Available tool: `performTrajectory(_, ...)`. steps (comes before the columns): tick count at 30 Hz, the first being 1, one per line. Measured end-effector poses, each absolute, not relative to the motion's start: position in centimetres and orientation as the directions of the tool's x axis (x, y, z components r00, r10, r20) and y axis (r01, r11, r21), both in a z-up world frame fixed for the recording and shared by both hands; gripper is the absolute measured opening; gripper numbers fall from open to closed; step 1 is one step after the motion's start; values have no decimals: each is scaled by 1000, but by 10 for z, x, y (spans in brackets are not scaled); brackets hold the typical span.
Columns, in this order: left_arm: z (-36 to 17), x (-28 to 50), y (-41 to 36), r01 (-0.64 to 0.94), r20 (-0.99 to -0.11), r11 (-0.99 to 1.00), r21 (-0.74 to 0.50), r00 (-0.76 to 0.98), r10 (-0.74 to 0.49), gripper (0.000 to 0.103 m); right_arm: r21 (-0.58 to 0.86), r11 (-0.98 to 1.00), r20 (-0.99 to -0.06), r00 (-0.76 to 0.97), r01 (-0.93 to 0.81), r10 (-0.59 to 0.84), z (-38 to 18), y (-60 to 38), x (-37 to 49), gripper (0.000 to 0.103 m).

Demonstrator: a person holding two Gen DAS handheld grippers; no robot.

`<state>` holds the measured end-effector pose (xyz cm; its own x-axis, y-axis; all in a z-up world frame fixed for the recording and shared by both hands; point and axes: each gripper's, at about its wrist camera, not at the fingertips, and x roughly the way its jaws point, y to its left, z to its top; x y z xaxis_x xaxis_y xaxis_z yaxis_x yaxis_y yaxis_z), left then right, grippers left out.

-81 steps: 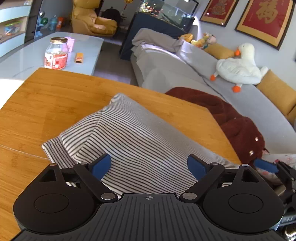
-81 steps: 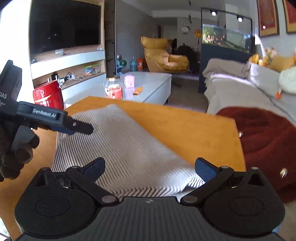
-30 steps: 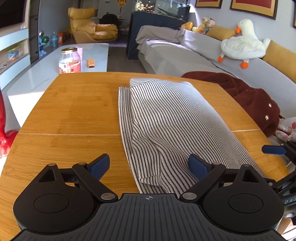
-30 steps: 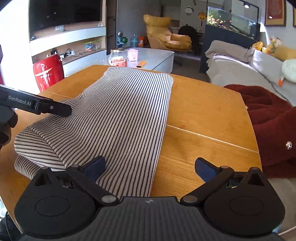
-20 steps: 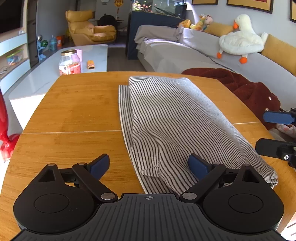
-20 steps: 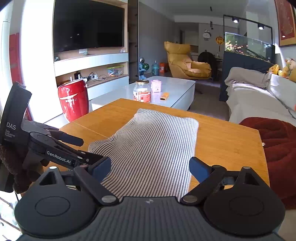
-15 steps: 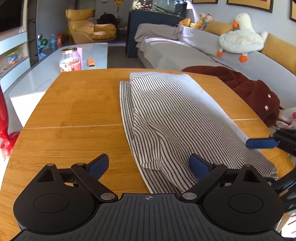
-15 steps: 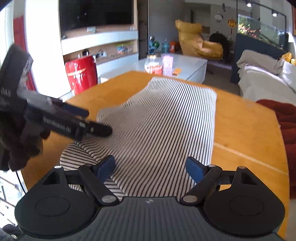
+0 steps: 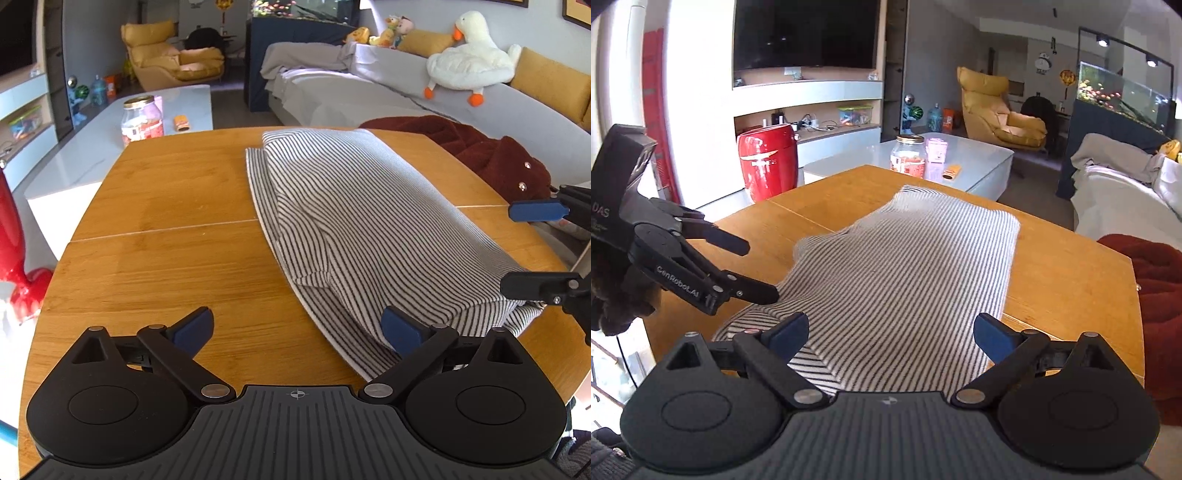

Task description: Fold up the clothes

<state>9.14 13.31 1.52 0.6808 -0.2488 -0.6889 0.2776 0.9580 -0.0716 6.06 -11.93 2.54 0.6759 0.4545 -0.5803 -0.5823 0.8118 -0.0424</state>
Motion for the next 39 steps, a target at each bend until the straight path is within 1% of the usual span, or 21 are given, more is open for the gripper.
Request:
performTrajectory(3, 15, 91, 137, 265, -695, 962, -67, 680, -236, 102, -77, 789, -658, 626, -609, 419, 4, -107, 56, 92)
performTrajectory(6, 14, 87, 140, 263, -710, 964, -48, 670, -218, 102, -126, 773, -672, 627, -622, 394, -9, -103, 46, 92)
performTrajectory(8, 15, 83, 143, 266, -716, 963, -38, 665, -212, 102, -169, 750, -649, 645, -639, 404, 0, -102, 39, 92)
performTrajectory(11, 16, 83, 150, 245, -714, 968, -55, 667, -210, 102, -196, 686, -606, 637, -701, 477, 15, -96, 25, 92)
performTrajectory(13, 18, 83, 155, 229, -710, 971, -75, 671, -213, 102, -208, 637, -614, 606, -743, 506, 15, -85, 22, 92)
performTrajectory(15, 21, 84, 157, 225, -704, 971, -85, 676, -219, 103, -207, 606, -644, 573, -768, 507, 7, -71, 21, 88)
performTrajectory(16, 23, 83, 157, 232, -701, 969, -80, 678, -220, 103, -225, 595, -648, 574, -771, 500, 1, -68, 21, 88)
performTrajectory(18, 26, 79, 155, 254, -698, 965, -61, 681, -223, 103, -309, 564, -634, 608, -766, 478, -8, -60, 15, 88)
performTrajectory(19, 28, 77, 154, 265, -696, 963, -53, 681, -226, 103, -349, 556, -615, 632, -754, 471, -12, -58, 12, 85)
performTrajectory(20, 30, 75, 154, 281, -694, 958, -56, 678, -240, 103, -346, 571, -616, 639, -744, 460, -12, -57, 14, 76)
performTrajectory(21, 31, 73, 154, 297, -693, 953, -59, 675, -254, 103, -331, 592, -619, 643, -735, 452, -11, -57, 17, 72)
performTrajectory(23, 34, 69, 154, 333, -687, 940, -73, 666, -289, 103, -171, 681, -636, 608, -712, 475, -3, -69, 37, 69)
performTrajectory(25, 34, 65, 153, 364, -683, 928, -82, 658, -319, 103, 34, 745, -650, 552, -666, 522, 2, -89, 61, 69)
performTrajectory(26, 34, 64, 151, 377, -682, 922, -82, 654, -328, 103, 108, 758, -650, 532, -643, 543, 4, -98, 69, 69)
performTrajectory(27, 33, 63, 149, 391, -684, 917, -82, 647, -337, 103, 173, 765, -648, 514, -620, 563, 5, -106, 76, 69)
performTrajectory(29, 30, 61, 145, 426, -688, 900, -88, 628, -364, 103, 231, 766, -642, 498, -600, 583, 6, -113, 82, 69)
performTrajectory(32, 24, 59, 135, 479, -699, 874, -85, 596, -395, 103, 203, 766, -640, 509, -610, 576, 4, -112, 77, 69)
performTrajectory(34, 19, 59, 127, 497, -710, 866, -59, 588, -387, 103, 174, 767, -640, 521, -618, 565, 3, -109, 75, 70)
performTrajectory(36, 12, 62, 115, 497, -724, 867, -10, 594, -349, 103, 137, 763, -641, 531, -632, 554, 2, -104, 71, 71)
performTrajectory(39, 7, 73, 104, 456, -731, 889, 46, 621, -281, 103, 64, 751, -650, 544, -658, 531, 6, -96, 64, 75)
